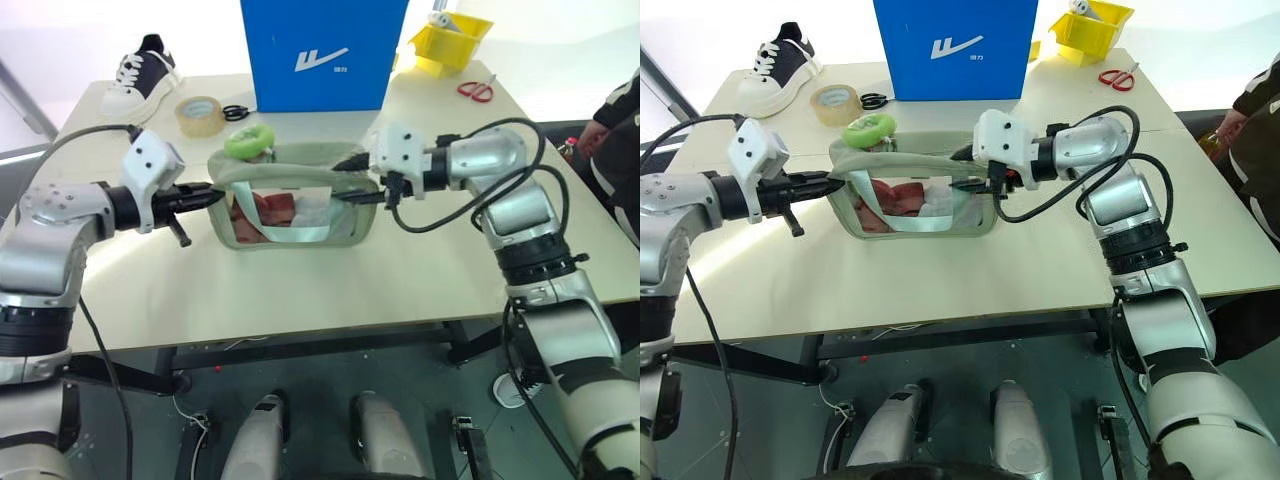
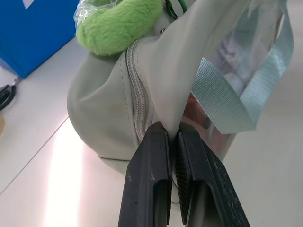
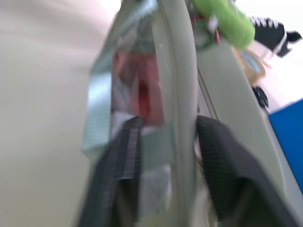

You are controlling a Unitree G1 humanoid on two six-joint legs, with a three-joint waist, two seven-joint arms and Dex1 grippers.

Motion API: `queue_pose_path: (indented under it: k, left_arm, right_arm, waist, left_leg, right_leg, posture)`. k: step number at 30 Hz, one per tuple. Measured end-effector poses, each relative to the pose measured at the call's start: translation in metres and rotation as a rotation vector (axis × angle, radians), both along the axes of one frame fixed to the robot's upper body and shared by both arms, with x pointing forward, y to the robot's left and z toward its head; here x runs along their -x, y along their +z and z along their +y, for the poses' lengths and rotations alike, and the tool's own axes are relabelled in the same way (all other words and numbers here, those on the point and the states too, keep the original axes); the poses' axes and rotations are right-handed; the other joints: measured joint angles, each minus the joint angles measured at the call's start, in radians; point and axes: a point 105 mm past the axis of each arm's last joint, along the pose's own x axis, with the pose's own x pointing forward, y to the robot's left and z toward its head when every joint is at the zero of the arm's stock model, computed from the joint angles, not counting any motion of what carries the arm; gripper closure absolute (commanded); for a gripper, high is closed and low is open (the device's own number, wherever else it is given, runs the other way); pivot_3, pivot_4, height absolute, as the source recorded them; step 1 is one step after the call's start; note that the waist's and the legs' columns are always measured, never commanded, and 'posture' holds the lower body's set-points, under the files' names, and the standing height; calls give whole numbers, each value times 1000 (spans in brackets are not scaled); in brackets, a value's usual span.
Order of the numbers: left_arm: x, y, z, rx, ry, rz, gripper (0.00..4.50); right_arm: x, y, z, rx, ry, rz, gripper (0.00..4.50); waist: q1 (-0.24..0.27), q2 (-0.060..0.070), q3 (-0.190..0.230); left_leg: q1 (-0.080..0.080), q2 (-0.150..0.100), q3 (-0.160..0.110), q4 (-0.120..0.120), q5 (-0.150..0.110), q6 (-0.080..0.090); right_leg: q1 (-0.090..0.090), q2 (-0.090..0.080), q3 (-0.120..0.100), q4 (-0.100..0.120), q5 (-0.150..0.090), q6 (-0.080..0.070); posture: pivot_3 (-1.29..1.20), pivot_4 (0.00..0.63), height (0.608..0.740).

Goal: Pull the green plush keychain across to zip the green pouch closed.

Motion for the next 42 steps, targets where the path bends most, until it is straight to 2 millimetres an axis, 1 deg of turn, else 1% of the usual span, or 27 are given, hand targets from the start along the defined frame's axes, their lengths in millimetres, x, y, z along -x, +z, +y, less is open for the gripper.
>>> queue_pose_path:
  k: [2,4,5,7,9,10,11,12,13,15,16,18,19,22,25,29,31,32,38,40,42]
  left_arm:
    - [2,-2,1,0,9,-2,4500]
    - [4,-2,1,-7,8,-8,4500]
    - [4,-2,2,-9,11,-10,4500]
    - [4,-1,2,-10,16,-13,4500]
    - [4,-1,3,-9,21,-15,4500]
    - [4,-1,4,-9,21,-16,4500]
    - [3,-2,4,-9,23,-16,4500]
    - [3,-2,3,-10,21,-17,4500]
    - [3,-2,3,-10,17,-20,4500]
    - [2,-2,1,-7,12,-23,4500]
    - [2,-2,1,-7,11,-23,4500]
    - [1,-2,1,-6,11,-24,4500]
    - [1,-2,1,-6,11,-24,4500]
    - [1,-2,2,-7,14,-25,4500]
    - [0,-2,2,-9,19,-27,4500]
    - [0,-2,3,-11,24,-29,4500]
    - [0,-2,3,-11,22,-31,4500]
    - [0,-2,3,-11,20,-32,4500]
    - [-2,0,0,-3,13,-39,4500]
    - [-3,0,0,-3,12,-40,4500]
    - [-3,0,0,-4,9,-40,4500]
  right_arm:
    - [-1,0,-1,-3,-2,16,234]
    - [-9,6,-4,-26,-32,51,234]
    - [-15,18,-4,-63,-49,65,234]
    - [-20,58,1,-162,-58,25,234]
    - [-21,91,19,-247,-36,-30,234]
    - [-20,101,33,-277,-18,-58,234]
    - [-24,104,46,-303,-22,-79,234]
    - [-27,99,59,-308,-22,-83,234]
    - [-31,87,73,-300,-19,-67,234]
    - [-34,59,96,-258,-2,-12,234]
    - [-35,48,104,-239,3,6,234]
    - [-37,30,114,-192,5,8,234]
    - [-39,26,115,-173,-2,2,234]
    - [-42,22,117,-105,-12,-59,234]
    - [-45,19,119,-78,-25,-75,1060]
    - [-47,14,119,-59,-36,-66,3086]
    - [-48,16,117,-54,-45,-70,4278]
    - [-49,16,116,-52,-49,-70,4443]
    - [-52,17,110,-56,-66,-57,4443]
    - [-56,22,99,-68,-92,-51,4443]
    - [-64,36,76,-94,-151,-59,4443]
  waist:
    - [0,0,0]
    - [-1,0,0]
    - [-3,1,0]
    - [-5,1,0]
    - [-7,1,0]
    - [-7,0,0]
    - [-7,0,0]
    - [-5,0,-1]
    - [-5,0,-1]
    - [-1,0,0]
    - [0,0,0]
    - [1,0,-1]
    - [1,0,-1]
    - [-4,0,-1]
    - [-5,0,-1]
    - [-5,0,-1]
    - [-5,0,-1]
    - [-5,0,-1]
    - [-3,0,0]
    - [-1,0,0]
    - [1,0,0]
  left_leg:
    - [0,0,0,0,0,0]
    - [0,0,0,0,0,0]
    - [0,0,0,0,0,0]
    - [1,0,0,-2,0,0]
    - [2,1,1,-4,0,0]
    - [3,2,0,-5,0,0]
    - [4,2,1,-5,0,0]
    - [4,2,0,-5,0,0]
    - [4,2,0,-5,0,0]
    - [3,2,0,-4,1,-1]
    - [3,2,0,-4,1,-2]
    - [3,1,0,-4,1,-2]
    - [3,1,0,-4,1,-2]
    - [3,2,0,-4,1,-2]
    - [3,2,-1,-4,1,-2]
    - [3,2,-1,-4,1,-2]
    - [3,2,-1,-4,1,-2]
    - [3,2,-1,-4,1,-2]
    - [3,2,-1,-4,1,-2]
    - [3,2,-1,-4,1,-2]
    - [3,2,-1,-4,1,-2]
  right_leg:
    - [0,0,0,0,0,0]
    - [0,0,0,0,0,0]
    - [0,0,0,0,0,0]
    - [-1,0,0,0,0,0]
    - [-1,1,0,0,0,0]
    - [-1,1,0,0,0,0]
    - [0,2,0,0,0,-1]
    - [0,2,0,0,0,-1]
    - [1,2,0,0,1,-2]
    - [1,2,0,0,1,-2]
    - [1,2,0,0,1,-2]
    - [1,2,0,0,1,-2]
    - [1,2,1,0,1,-2]
    - [0,3,0,0,1,-2]
    - [0,3,0,0,1,-2]
    - [0,3,1,0,1,-2]
    - [0,3,1,0,1,-2]
    - [0,3,1,0,1,-2]
    - [0,3,1,0,1,-2]
    - [1,3,1,0,1,-2]
    - [1,3,1,0,1,-2]
  posture:
    - [0,150,740]
    - [0,150,740]
    - [0,150,740]
    - [0,150,740]
    - [0,150,740]
    - [0,150,740]
    - [0,150,740]
    - [0,150,740]
    - [0,150,740]
    - [0,150,740]
    - [0,150,740]
    - [0,150,740]
    - [0,150,740]
    - [0,150,740]
    - [0,150,740]
    - [0,150,740]
    - [0,150,740]
    - [0,150,740]
    - [0,150,740]
    - [0,150,740]
    - [0,150,740]
